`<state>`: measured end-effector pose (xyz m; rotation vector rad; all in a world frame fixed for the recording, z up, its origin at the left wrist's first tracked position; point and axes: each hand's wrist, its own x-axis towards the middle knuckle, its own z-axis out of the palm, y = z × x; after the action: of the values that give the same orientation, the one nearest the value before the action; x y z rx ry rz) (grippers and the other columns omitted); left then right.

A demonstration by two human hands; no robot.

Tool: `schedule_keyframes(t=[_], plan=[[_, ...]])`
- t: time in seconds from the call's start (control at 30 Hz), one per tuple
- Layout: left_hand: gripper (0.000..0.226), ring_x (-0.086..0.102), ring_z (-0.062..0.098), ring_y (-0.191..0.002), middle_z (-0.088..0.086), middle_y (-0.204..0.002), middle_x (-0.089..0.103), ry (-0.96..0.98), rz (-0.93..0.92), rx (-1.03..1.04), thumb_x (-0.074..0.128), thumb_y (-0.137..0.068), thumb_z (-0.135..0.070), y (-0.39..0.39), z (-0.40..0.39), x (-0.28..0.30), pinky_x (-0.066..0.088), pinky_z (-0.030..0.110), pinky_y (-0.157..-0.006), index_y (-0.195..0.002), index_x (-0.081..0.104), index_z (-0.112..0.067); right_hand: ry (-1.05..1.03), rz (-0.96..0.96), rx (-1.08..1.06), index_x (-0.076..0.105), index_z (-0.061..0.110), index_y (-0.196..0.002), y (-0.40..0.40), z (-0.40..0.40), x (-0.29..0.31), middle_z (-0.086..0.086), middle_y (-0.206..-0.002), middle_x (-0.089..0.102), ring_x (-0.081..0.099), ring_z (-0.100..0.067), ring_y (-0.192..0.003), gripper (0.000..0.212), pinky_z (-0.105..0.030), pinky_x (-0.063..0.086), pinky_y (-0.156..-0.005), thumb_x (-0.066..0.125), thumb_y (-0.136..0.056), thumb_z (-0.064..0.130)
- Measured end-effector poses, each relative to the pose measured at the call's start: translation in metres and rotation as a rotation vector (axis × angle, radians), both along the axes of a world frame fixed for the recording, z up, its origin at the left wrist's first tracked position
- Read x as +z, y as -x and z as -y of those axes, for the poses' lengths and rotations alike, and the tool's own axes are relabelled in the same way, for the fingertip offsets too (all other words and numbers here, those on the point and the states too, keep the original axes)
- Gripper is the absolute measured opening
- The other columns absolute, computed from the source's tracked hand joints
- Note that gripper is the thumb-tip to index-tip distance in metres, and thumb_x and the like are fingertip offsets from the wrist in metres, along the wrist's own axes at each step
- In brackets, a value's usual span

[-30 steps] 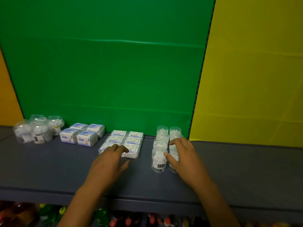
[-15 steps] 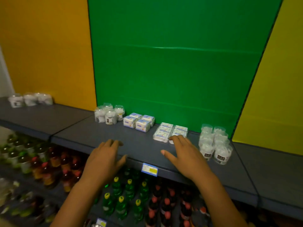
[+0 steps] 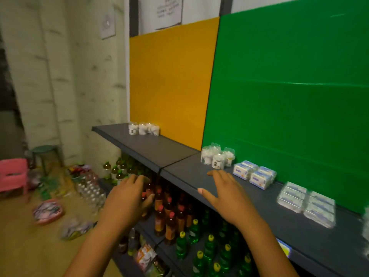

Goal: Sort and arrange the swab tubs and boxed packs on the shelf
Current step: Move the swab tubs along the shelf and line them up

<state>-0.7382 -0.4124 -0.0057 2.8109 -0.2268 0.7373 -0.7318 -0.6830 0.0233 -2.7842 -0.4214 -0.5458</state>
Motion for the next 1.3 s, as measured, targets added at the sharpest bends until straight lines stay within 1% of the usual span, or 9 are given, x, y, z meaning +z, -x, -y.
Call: schedule_keyframes(t=[0.07, 0.17, 0.37, 0.47, 0.6, 0.67, 0.9, 1.13, 1.3], plan=[[0.048, 0.057, 0.025, -0.102, 0.004, -0.113, 0.059, -0.029, 0.003, 0.068, 0.058, -0.085, -0.051, -0.009, -0.019, 0.0, 0.05, 0.038, -0.079, -0.12, 0.053, -0.018, 0.008, 0.005, 0.04, 0.037, 0.026, -0.139, -0.022, -0.02, -0.001, 0.005, -0.136, 0.044, 0.042, -0.017, -0.125, 0.058, -0.034, 0.042, -0.099, 0.041, -0.094, 0.063], [0.053, 0.052, 0.021, -0.11, 0.001, -0.123, 0.055, -0.041, 0.003, 0.143, 0.051, -0.089, -0.053, -0.026, -0.046, -0.001, 0.048, 0.034, -0.086, -0.13, 0.047, -0.021, 0.029, 0.025, 0.095, 0.038, 0.025, -0.138, -0.059, -0.051, -0.002, 0.005, -0.134, 0.045, 0.042, -0.016, -0.125, 0.057, -0.033, 0.042, -0.097, 0.037, -0.095, 0.063], [0.049, 0.051, 0.019, -0.111, -0.003, -0.125, 0.053, -0.046, -0.002, 0.248, 0.048, -0.088, -0.055, -0.082, -0.099, 0.008, 0.047, 0.033, -0.086, -0.127, 0.046, -0.025, 0.031, 0.038, 0.17, 0.038, 0.026, -0.137, -0.143, -0.106, 0.004, 0.006, -0.133, 0.045, 0.043, -0.016, -0.124, 0.057, -0.034, 0.043, -0.098, 0.037, -0.094, 0.065], [0.048, 0.052, 0.018, -0.111, -0.003, -0.128, 0.053, -0.044, 0.039, 0.269, 0.049, -0.088, -0.055, -0.117, -0.116, 0.017, 0.049, 0.032, -0.084, -0.127, 0.047, -0.025, 0.034, 0.046, 0.18, 0.038, 0.027, -0.136, -0.183, -0.122, 0.007, 0.007, -0.134, 0.045, 0.043, -0.015, -0.124, 0.057, -0.034, 0.043, -0.098, 0.038, -0.094, 0.064], [0.047, 0.055, 0.018, -0.104, -0.004, -0.121, 0.056, -0.05, 0.051, 0.305, 0.048, -0.089, -0.054, -0.157, -0.13, 0.015, 0.046, 0.031, -0.076, -0.125, 0.049, -0.025, 0.046, 0.052, 0.205, 0.039, 0.026, -0.137, -0.233, -0.141, 0.006, 0.007, -0.135, 0.046, 0.044, -0.013, -0.124, 0.057, -0.031, 0.041, -0.097, 0.036, -0.095, 0.064], [0.047, 0.056, 0.019, -0.103, -0.003, -0.119, 0.058, -0.045, 0.029, 0.331, 0.048, -0.089, -0.055, -0.175, -0.139, 0.007, 0.046, 0.031, -0.075, -0.125, 0.05, -0.025, 0.045, 0.048, 0.222, 0.039, 0.026, -0.137, -0.255, -0.151, 0.002, 0.008, -0.134, 0.046, 0.044, -0.012, -0.123, 0.056, -0.03, 0.041, -0.097, 0.035, -0.095, 0.064], [0.045, 0.053, 0.017, -0.109, -0.006, -0.12, 0.055, 0.038, -0.037, 0.314, 0.052, -0.088, -0.054, -0.231, -0.178, -0.013, 0.049, 0.033, -0.085, -0.125, 0.048, -0.029, 0.045, 0.005, 0.26, 0.039, 0.026, -0.137, -0.315, -0.195, -0.015, 0.008, -0.132, 0.046, 0.045, -0.011, -0.121, 0.055, -0.028, 0.041, -0.095, 0.036, -0.096, 0.062], [0.045, 0.053, 0.017, -0.109, -0.005, -0.121, 0.055, 0.013, -0.044, 0.284, 0.051, -0.089, -0.054, -0.305, -0.23, -0.018, 0.049, 0.033, -0.086, -0.126, 0.047, -0.028, 0.034, 0.003, 0.23, 0.04, 0.026, -0.136, -0.381, -0.244, -0.022, 0.008, -0.133, 0.046, 0.045, -0.012, -0.121, 0.053, -0.029, 0.042, -0.095, 0.038, -0.096, 0.061], [0.044, 0.053, 0.016, -0.108, -0.008, -0.121, 0.055, -0.019, -0.037, 0.213, 0.049, -0.088, -0.056, -0.373, -0.274, -0.006, 0.046, 0.031, -0.081, -0.125, 0.048, -0.03, 0.041, -0.001, 0.153, 0.039, 0.027, -0.136, -0.43, -0.282, -0.019, 0.008, -0.134, 0.045, 0.045, -0.012, -0.122, 0.053, -0.03, 0.041, -0.096, 0.038, -0.096, 0.062]])
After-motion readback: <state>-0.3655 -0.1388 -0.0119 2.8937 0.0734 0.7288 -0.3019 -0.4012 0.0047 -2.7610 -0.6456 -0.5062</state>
